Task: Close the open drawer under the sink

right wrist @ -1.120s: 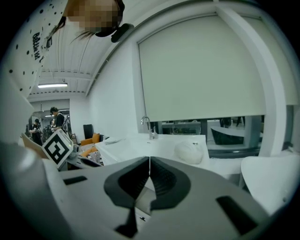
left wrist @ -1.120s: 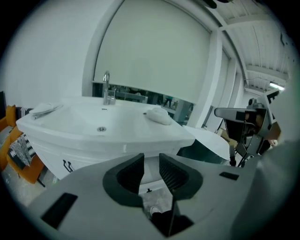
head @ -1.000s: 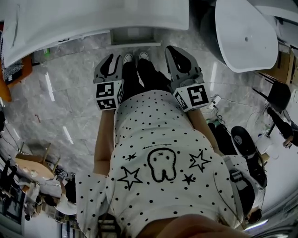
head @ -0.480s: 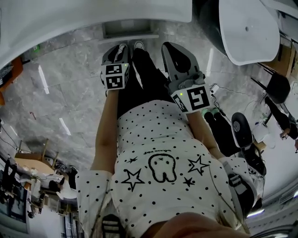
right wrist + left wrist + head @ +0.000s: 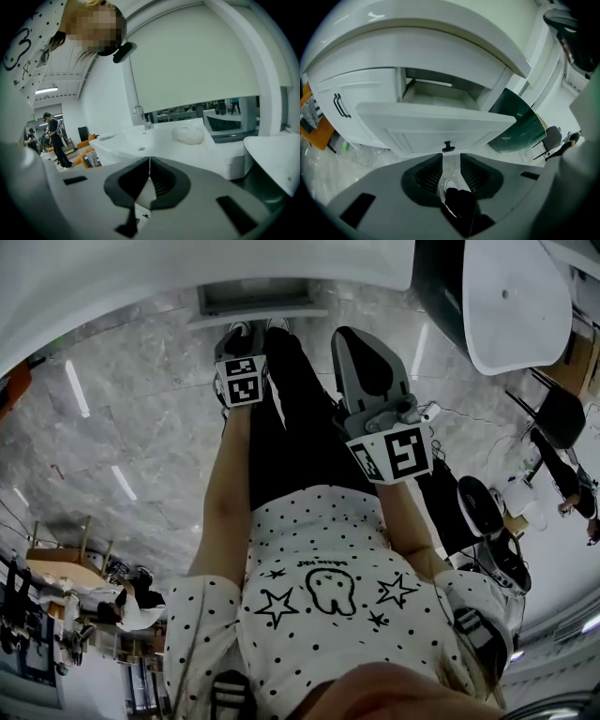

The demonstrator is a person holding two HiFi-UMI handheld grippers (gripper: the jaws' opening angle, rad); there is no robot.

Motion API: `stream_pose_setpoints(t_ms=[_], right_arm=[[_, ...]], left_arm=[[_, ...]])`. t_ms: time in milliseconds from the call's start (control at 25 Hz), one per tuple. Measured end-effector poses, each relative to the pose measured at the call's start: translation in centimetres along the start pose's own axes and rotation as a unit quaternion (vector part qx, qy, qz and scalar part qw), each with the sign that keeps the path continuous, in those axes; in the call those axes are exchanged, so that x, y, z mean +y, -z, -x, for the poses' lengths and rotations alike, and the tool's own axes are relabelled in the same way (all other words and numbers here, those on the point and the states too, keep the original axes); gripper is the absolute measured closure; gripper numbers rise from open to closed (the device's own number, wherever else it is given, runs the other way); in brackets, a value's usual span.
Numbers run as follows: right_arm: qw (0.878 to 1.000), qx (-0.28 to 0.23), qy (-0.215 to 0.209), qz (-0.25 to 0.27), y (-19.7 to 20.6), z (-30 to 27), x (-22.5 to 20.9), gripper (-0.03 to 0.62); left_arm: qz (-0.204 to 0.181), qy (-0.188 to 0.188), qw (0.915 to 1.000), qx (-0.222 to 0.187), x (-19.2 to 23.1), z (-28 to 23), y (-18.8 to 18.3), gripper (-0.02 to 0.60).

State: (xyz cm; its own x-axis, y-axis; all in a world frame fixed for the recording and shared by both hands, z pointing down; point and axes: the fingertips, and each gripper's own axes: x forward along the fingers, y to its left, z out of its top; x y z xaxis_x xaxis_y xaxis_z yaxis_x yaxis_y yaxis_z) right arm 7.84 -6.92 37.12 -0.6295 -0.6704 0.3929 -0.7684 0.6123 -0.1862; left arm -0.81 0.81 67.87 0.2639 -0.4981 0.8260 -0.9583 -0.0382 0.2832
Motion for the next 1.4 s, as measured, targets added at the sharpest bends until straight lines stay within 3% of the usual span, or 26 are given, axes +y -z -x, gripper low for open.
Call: stream_pose_setpoints(t_ms=[480,680,1400], right_arm=[[0.997,0.024,0.054,-0.045,5.9,-0.6,-0.3,0.579],[0.995,0.041,0.063,-0.058,8.1,-1.0,0.4,0.579],[0.994,0.063,0.073,-0.059,10.8,-1.1,-1.1,0.579]], left_arm=[[0.027,0.014,0.9987,-0.041,0.1,-6.3,-0.4,0.428],[0.005,0.016,0.9987,-0.047,0.5,-7.6,-0.3,0.428],[0.001,0.009,0.9976,-0.069,-0.4,-8.8,-0.1,0.442]])
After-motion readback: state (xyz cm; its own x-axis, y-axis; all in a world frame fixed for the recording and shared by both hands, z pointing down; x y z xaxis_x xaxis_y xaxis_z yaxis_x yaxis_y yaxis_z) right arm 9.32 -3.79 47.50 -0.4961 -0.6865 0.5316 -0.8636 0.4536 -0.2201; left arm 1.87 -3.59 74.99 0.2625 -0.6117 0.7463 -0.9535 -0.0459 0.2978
